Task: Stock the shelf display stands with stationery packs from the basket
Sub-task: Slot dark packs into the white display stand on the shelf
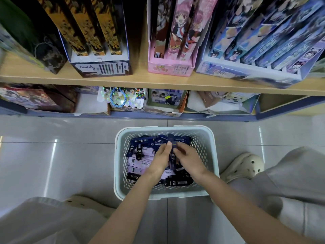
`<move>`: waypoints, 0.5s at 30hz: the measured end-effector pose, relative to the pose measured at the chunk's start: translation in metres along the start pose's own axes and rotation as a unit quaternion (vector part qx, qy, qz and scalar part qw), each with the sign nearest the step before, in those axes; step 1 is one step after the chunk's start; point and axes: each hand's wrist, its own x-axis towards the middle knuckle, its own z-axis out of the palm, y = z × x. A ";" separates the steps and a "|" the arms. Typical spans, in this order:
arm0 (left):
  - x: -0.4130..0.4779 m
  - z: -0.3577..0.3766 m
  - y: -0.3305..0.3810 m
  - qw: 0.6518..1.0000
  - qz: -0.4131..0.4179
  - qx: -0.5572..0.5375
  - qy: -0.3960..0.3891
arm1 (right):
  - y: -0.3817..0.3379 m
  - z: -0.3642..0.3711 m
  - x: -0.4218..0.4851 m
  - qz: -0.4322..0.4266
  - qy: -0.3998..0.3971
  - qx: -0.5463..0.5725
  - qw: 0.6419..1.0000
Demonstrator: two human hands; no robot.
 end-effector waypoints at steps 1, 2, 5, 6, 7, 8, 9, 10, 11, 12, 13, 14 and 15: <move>-0.001 -0.002 -0.001 1.000 0.001 0.009 0.000 | -0.001 0.001 -0.002 -0.013 -0.018 -0.004 1.000; -0.003 -0.004 0.000 1.000 0.011 0.016 0.006 | -0.003 0.001 -0.004 -0.030 -0.026 -0.015 0.999; -0.009 -0.014 0.002 0.999 0.043 0.027 0.021 | -0.002 -0.003 -0.001 -0.091 0.020 -0.091 0.991; -0.013 -0.018 0.003 0.998 0.047 0.034 0.025 | 0.001 -0.006 0.005 -0.112 0.036 -0.145 0.982; -0.014 -0.023 0.003 0.997 0.049 0.043 0.032 | 0.006 -0.010 0.012 -0.125 0.041 -0.191 0.973; -0.018 -0.027 0.004 0.997 0.049 0.048 0.032 | 0.011 -0.013 0.021 -0.123 0.034 -0.226 0.966; -0.020 -0.031 0.004 0.997 0.045 0.061 0.032 | 0.017 -0.015 0.029 -0.117 0.017 -0.256 0.959; -0.022 -0.035 0.005 0.996 0.040 0.069 0.031 | 0.021 -0.017 0.035 -0.112 -0.003 -0.286 0.952; -0.025 -0.040 0.006 0.996 0.037 0.077 0.027 | 0.025 -0.018 0.041 -0.109 -0.024 -0.315 0.942; -0.027 -0.043 0.008 0.996 0.035 0.084 0.023 | 0.028 -0.018 0.046 -0.107 -0.040 -0.341 0.933; -0.029 -0.047 0.008 0.995 0.033 0.093 0.021 | 0.030 -0.019 0.049 -0.106 -0.050 -0.363 0.925; -0.030 -0.049 0.009 0.994 0.032 0.102 0.021 | 0.032 -0.019 0.052 -0.105 -0.054 -0.382 0.917; -0.030 -0.051 0.008 0.993 0.031 0.110 0.022 | 0.032 -0.019 0.054 -0.103 -0.053 -0.398 0.910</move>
